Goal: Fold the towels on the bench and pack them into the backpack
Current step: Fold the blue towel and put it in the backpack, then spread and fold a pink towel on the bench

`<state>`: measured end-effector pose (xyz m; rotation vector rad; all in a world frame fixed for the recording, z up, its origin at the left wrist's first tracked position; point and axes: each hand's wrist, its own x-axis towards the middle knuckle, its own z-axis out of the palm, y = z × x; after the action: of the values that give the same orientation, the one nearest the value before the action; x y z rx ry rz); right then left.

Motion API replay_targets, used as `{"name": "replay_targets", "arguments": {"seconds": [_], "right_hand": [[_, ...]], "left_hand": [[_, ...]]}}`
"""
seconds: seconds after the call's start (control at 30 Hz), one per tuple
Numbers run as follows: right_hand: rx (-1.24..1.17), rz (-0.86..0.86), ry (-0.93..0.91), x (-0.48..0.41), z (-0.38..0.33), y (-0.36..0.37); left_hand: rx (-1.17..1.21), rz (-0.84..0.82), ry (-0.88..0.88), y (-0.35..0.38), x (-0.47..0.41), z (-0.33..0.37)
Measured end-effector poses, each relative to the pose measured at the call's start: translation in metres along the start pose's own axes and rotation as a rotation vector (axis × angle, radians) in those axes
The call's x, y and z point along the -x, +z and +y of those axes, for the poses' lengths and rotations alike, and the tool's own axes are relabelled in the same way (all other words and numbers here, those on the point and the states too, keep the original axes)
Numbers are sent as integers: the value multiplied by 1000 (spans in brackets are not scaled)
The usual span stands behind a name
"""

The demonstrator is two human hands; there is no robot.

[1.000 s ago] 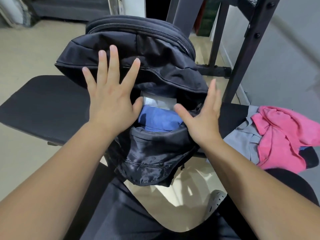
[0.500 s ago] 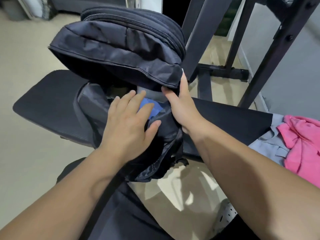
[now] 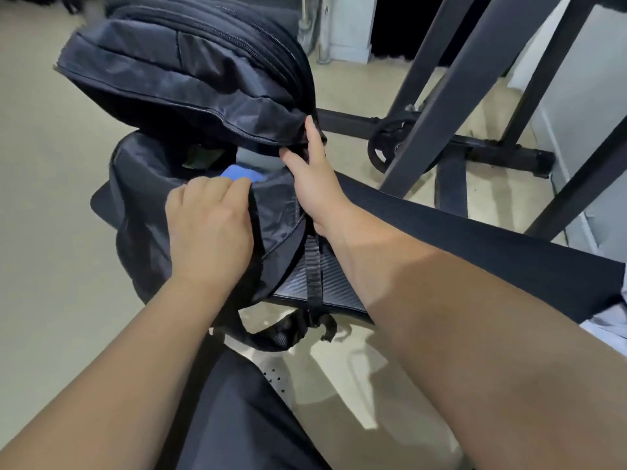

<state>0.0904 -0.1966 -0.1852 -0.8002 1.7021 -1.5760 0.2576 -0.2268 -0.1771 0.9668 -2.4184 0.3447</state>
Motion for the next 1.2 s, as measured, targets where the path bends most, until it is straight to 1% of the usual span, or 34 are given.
{"name": "replay_targets", "arguments": {"seconds": [0.13, 0.23, 0.37, 0.53, 0.6, 0.67, 0.7, 0.77, 0.83, 0.9, 0.97, 1.1, 1.2], "right_hand": [[33, -93, 10, -8, -2, 3], [77, -97, -18, 1, -2, -11], [175, -30, -48, 29, 8, -51], [452, 121, -1, 76, 29, -132], [574, 233, 30, 103, 39, -171], [775, 363, 72, 133, 53, -210], [909, 411, 114, 148, 59, -230], [1128, 471, 265, 176, 70, -264], [1240, 532, 405, 201, 75, -294], [1319, 611, 476, 223, 78, -321], [1317, 698, 528, 241, 83, -345], [1128, 813, 622, 260, 95, -373], [1063, 881, 581, 263, 97, -379]], "left_hand": [[23, 38, -78, 3, -7, -8], [104, 55, -60, 3, -5, 3], [190, 25, 93, 8, -5, 36], [312, -38, 278, 12, -3, 108], [344, -128, 349, 15, 3, 141], [370, -296, 396, 18, 13, 175], [388, -397, 420, 19, 18, 191], [399, -562, 496, 21, 29, 222], [383, -623, 598, 21, 38, 249], [413, -672, 665, 18, 44, 276], [456, -715, 698, 13, 51, 301], [500, -750, 773, 6, 64, 349], [458, -825, 853, 5, 75, 370]]}}
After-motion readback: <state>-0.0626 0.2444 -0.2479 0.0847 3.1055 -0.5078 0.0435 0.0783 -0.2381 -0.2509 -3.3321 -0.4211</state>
